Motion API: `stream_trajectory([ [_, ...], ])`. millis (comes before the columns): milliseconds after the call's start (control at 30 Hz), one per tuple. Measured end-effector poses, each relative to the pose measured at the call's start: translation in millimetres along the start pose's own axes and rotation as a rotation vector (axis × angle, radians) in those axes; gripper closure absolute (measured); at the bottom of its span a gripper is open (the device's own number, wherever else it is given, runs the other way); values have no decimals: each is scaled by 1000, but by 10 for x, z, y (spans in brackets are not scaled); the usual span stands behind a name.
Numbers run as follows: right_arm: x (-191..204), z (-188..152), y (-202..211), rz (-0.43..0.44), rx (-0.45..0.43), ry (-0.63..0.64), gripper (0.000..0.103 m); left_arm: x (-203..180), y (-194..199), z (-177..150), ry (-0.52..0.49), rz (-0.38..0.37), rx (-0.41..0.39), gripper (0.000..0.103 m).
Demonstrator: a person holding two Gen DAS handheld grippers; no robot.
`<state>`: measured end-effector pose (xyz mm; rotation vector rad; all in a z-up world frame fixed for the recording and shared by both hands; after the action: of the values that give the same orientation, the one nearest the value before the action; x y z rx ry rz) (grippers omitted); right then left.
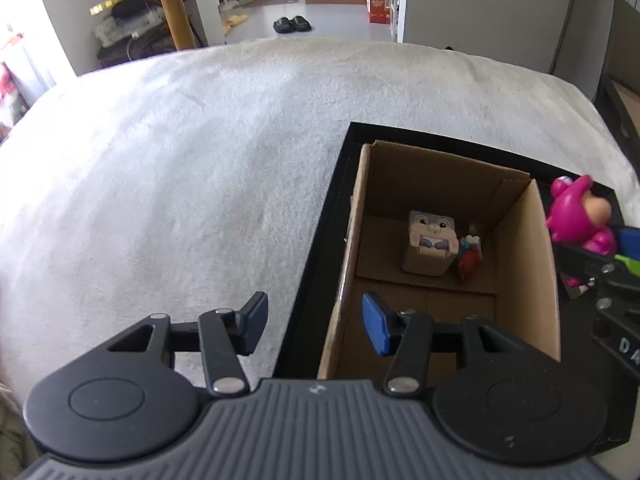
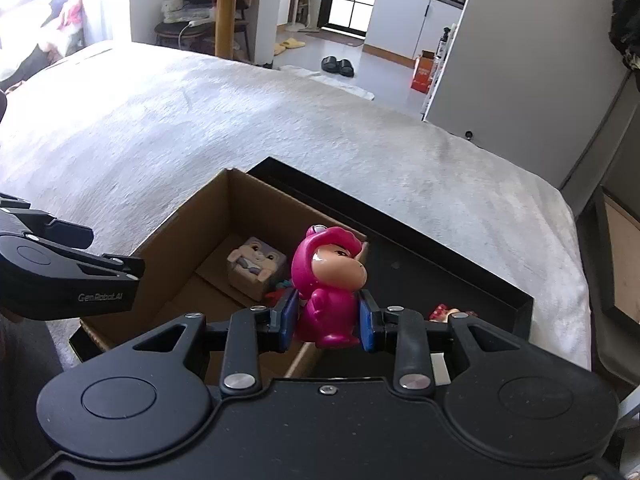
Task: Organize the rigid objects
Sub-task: 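Lift the pink figure with the right tool and carry it over the box, then open the right tool to drop the pink figure into the box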
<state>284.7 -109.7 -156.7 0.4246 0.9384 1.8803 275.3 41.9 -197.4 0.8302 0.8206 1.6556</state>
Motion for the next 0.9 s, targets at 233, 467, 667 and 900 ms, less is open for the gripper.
stream_trajectory([
  [233,226,55,-165,29,27,46,72,23,-151,-70,39,-83,36,87],
  [467,426,159,-322,54,40,82,72,21,-180,-80,62,-115,50,94],
  [667,472,254,-386,61,34,95,72,85,-203,-36,91,-135,66,93],
  [900,513,442,-426,81,14,108,72,109,-229,-25,119,-146,75,93],
])
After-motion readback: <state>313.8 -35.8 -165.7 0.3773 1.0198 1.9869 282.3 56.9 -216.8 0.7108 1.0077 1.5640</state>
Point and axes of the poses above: each gripper's, at about its wrist camera, not at the fingertips, and y roughly against the way its jaws point, x to its left, z to its top, the point moved 8 cm from there along -y, roughly the way its jaws point, and after that the axes turned 3 degrees about z, right-handed, at the moved point
